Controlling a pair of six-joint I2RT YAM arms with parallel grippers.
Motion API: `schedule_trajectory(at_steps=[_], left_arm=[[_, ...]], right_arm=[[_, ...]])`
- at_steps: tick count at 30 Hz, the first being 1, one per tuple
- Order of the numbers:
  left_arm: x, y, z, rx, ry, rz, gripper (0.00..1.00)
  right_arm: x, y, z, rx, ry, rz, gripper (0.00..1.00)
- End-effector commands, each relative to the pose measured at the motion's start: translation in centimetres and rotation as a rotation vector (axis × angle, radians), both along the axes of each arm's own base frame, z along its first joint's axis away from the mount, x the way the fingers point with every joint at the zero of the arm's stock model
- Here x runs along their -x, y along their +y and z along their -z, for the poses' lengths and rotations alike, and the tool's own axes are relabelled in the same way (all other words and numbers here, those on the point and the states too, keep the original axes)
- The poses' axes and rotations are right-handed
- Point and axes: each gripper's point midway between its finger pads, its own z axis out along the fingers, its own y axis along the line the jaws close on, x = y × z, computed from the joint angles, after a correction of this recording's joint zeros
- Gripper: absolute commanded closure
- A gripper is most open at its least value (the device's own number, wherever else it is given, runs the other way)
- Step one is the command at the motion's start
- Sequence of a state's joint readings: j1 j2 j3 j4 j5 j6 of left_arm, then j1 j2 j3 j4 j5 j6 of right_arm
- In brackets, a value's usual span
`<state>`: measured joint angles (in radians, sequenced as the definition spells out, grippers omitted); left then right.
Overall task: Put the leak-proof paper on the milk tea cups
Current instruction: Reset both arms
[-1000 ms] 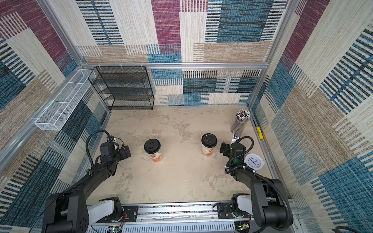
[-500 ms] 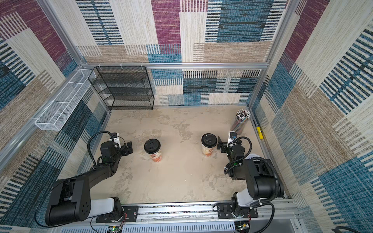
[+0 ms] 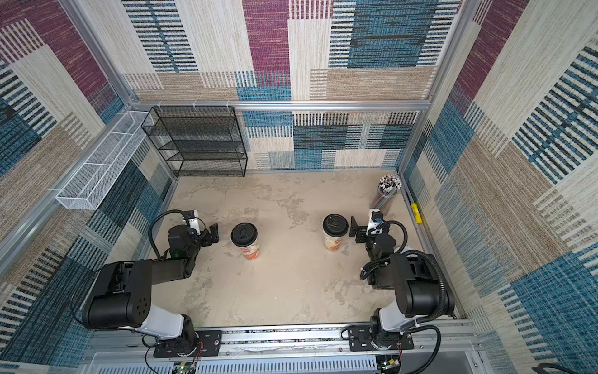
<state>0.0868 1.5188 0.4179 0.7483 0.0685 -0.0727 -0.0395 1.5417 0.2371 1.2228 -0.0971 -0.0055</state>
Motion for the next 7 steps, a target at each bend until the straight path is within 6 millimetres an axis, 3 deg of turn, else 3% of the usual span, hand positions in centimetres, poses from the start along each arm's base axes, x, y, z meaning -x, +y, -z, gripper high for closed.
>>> schedule_trajectory(at_steps=[1,7], left_arm=[[-0.53,0.37,-0.8,-0.03,-0.028,-0.018,0.01],[-0.5,-0.06,-0.87,-0.039,-0.027,0.0,0.01]], right_arm=[[-0.5,0.28,-0.11,0.014,0.0,-0.012,0.0],[0.2,0.37,-0.65,0.014,-0.028,-0.015,0.0]])
